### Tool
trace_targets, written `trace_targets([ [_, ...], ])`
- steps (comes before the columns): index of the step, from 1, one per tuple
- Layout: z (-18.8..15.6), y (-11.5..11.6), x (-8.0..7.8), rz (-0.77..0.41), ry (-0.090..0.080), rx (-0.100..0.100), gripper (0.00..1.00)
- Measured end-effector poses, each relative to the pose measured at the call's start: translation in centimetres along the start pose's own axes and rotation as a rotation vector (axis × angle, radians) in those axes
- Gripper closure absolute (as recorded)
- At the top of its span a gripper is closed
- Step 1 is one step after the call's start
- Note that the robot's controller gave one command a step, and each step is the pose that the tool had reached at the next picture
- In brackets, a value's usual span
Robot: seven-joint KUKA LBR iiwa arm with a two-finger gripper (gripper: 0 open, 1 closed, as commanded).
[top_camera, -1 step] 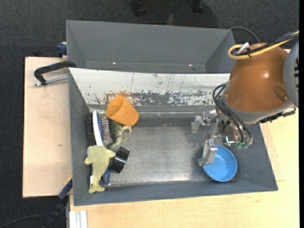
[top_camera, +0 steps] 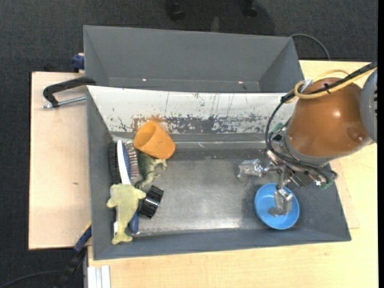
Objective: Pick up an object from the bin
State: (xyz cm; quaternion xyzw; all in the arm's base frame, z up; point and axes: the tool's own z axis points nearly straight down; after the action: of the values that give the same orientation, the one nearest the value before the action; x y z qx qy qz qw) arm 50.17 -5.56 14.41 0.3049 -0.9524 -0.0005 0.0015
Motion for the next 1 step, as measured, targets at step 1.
trace_targets([
  [1, 7.21, -4.53, 1.57, -0.184, 0.001, -0.001, 0.00],
])
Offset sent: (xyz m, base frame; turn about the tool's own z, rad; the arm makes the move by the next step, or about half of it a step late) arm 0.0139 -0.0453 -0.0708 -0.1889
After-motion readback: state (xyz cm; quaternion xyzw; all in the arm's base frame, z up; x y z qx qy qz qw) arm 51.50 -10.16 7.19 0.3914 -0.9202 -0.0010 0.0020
